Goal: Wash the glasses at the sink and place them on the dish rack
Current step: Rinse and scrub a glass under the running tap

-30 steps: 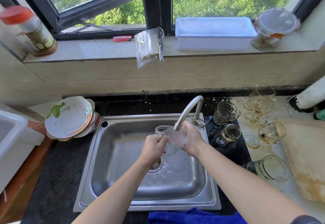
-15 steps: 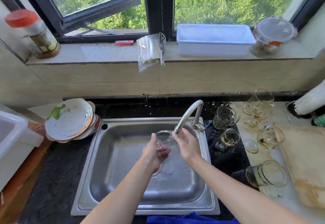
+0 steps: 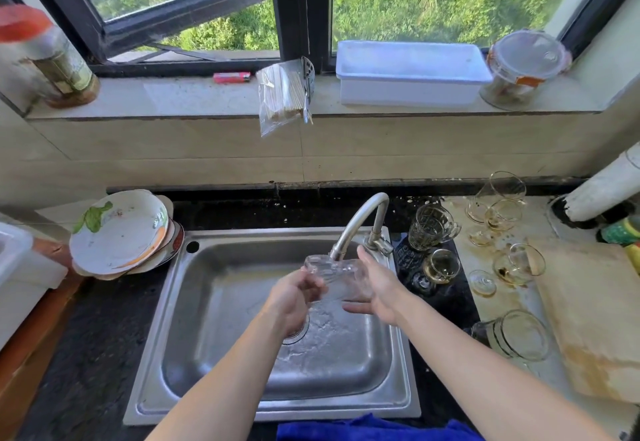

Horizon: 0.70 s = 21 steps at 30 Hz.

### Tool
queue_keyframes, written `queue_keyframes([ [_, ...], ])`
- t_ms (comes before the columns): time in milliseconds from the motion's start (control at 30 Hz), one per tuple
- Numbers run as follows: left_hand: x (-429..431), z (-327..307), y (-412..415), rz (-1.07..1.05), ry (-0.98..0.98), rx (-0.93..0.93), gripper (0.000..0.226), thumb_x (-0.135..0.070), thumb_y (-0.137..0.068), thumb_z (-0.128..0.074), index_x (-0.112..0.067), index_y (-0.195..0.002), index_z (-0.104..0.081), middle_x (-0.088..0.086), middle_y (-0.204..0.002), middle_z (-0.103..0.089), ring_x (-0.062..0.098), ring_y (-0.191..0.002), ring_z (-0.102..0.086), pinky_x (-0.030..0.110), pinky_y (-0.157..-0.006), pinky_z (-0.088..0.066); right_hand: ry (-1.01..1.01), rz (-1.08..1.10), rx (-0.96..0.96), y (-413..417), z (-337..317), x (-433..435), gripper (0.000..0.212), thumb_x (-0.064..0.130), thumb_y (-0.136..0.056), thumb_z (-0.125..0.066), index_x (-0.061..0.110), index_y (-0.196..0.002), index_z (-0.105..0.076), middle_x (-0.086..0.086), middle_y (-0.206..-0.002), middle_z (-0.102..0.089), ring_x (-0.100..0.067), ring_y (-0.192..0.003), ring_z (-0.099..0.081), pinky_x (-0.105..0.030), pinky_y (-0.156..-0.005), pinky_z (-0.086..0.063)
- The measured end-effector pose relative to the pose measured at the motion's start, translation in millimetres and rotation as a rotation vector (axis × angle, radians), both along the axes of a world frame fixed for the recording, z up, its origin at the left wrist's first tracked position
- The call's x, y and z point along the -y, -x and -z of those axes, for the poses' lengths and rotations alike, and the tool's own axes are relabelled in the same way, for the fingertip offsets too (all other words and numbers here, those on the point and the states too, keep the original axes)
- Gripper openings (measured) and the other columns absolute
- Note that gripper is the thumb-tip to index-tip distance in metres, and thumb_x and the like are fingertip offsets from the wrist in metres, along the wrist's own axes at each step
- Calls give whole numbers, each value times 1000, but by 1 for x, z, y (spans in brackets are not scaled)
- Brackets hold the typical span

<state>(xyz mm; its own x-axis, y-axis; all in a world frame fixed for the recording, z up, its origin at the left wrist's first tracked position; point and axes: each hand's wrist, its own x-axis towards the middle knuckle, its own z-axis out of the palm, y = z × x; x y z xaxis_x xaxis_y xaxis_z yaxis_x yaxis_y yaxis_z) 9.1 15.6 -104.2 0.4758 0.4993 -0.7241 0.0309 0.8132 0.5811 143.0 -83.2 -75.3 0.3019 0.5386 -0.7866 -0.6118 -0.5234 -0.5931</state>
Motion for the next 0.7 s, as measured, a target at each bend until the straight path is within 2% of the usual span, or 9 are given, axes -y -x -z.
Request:
queue_keyframes([
  [67,-1,-2,1,128,-194,-32,25,-7,-100,-41,-2,-81,-56,8,-60,-65,20,-58,-65,32,-74,-46,51,-46,-57,-5,2,0,37,58,-89,-58,27,-108,-63,-11,-115,-69,-35,-96,-70,-42,-76,-60],
  [133,-1,-7,5,253,-317,-42,24,-9,-100,-43,-4,-84,-59,11,-72,-70,20,-70,-67,29,-74,-45,56,-1,-57,-7,6,-2,34,47,-86,-68,21,-108,-68,-12,-117,-66,-33,-98,-70,-40,-71,-61],
  [233,0,-9,11,306,-402,-68,20,-4,-97,-50,-8,-84,-63,9,-81,-71,16,-72,-58,23,-71,-42,2,179,-125,-3,15,-8,30,32,-83,-75,15,-107,-68,-15,-118,-58,-37,-101,-67,-46,-84,-58],
  [300,0,-10,16,281,-405,-84,20,2,-95,-51,-8,-84,-64,5,-81,-69,15,-71,-51,26,-72,-39,-55,173,-193,1,15,-11,32,25,-84,-75,10,-110,-66,-18,-121,-56,-41,-98,-68,-51,-92,-55],
  [367,0,-10,22,304,-451,-179,19,1,-95,-53,-9,-84,-65,4,-83,-69,16,-76,-54,29,-75,-42,-56,105,-154,4,10,-14,33,19,-83,-77,10,-110,-62,-19,-120,-57,-39,-87,-71,-49,-84,-58],
  [467,-2,-7,30,473,-624,-448,9,-10,-93,-59,-12,-91,-67,2,-84,-65,16,-74,-54,22,-61,-44,2,-38,210,9,7,-18,55,24,-73,-86,14,-115,-53,-7,-115,-59,-24,-73,-69,-33,-58,-59],
  [533,-2,-10,32,537,-675,-547,12,-12,-92,-59,-10,-103,-63,1,-81,-61,16,-69,-54,19,-54,-42,28,-229,546,13,5,-21,59,36,-68,-87,22,-113,-51,6,-111,-56,-20,-74,-68,-29,-52,-55],
  [633,-2,-18,30,631,-756,-653,6,-9,-90,-55,-9,-88,-61,2,-72,-57,15,-60,-49,18,-47,-38,52,-456,879,19,-1,-21,55,46,-64,-84,29,-103,-50,10,-107,-59,-18,-87,-65,-37,-72,-57],
  [700,-5,-22,28,722,-830,-712,13,-11,-89,-55,-12,-76,-57,4,-74,-57,19,-66,-50,24,-56,-38,75,-512,968,22,-8,-18,55,49,-64,-82,33,-103,-47,8,-109,-59,-18,-98,-60,-37,-84,-52],
])
